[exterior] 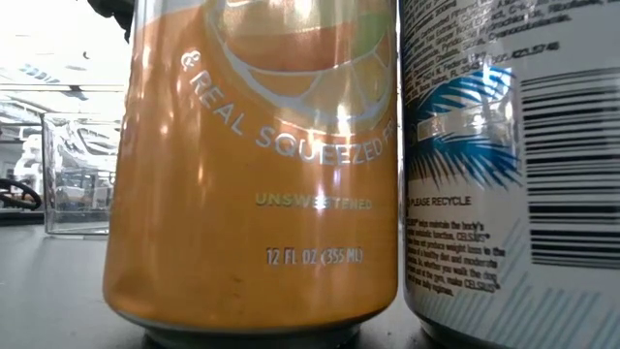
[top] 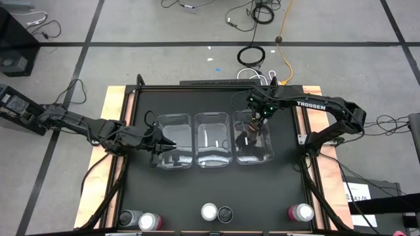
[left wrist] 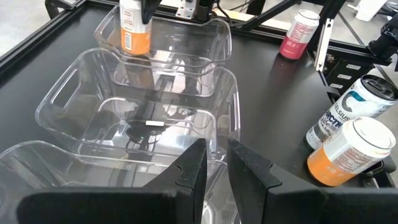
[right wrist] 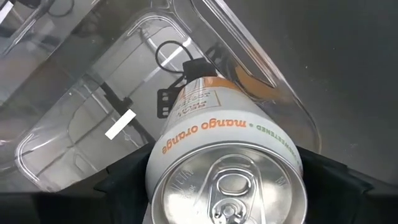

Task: Sort soda cans
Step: Put the right orange soda can into the right transparent bin, then put the right pink soda can into the center transparent bin

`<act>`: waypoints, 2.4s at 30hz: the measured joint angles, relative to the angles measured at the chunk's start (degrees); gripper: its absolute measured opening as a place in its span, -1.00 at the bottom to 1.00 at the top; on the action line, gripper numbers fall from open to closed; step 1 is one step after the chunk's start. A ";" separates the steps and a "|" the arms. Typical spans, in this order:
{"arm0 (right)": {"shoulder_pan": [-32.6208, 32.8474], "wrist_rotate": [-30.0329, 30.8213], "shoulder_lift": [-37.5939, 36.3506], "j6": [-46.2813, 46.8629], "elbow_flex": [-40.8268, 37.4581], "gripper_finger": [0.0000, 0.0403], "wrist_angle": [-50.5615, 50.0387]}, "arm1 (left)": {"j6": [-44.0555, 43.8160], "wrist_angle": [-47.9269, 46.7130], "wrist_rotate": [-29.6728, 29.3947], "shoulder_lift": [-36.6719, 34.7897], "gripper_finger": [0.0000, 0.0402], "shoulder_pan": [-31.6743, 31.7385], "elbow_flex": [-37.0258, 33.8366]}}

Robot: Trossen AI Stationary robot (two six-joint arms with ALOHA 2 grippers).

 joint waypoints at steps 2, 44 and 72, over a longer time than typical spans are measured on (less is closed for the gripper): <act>-0.01 0.00 0.00 0.08 0.00 0.61 0.10 | 0.01 0.00 0.00 0.00 -0.64 0.00 0.00; 0.04 0.31 -9.79 0.37 7.94 0.68 -4.93 | 0.01 0.00 0.00 0.00 -0.64 -0.01 0.00; 10.06 0.05 -17.94 12.04 9.62 0.68 -6.40 | -13.32 0.04 -0.07 0.00 -0.64 0.01 0.00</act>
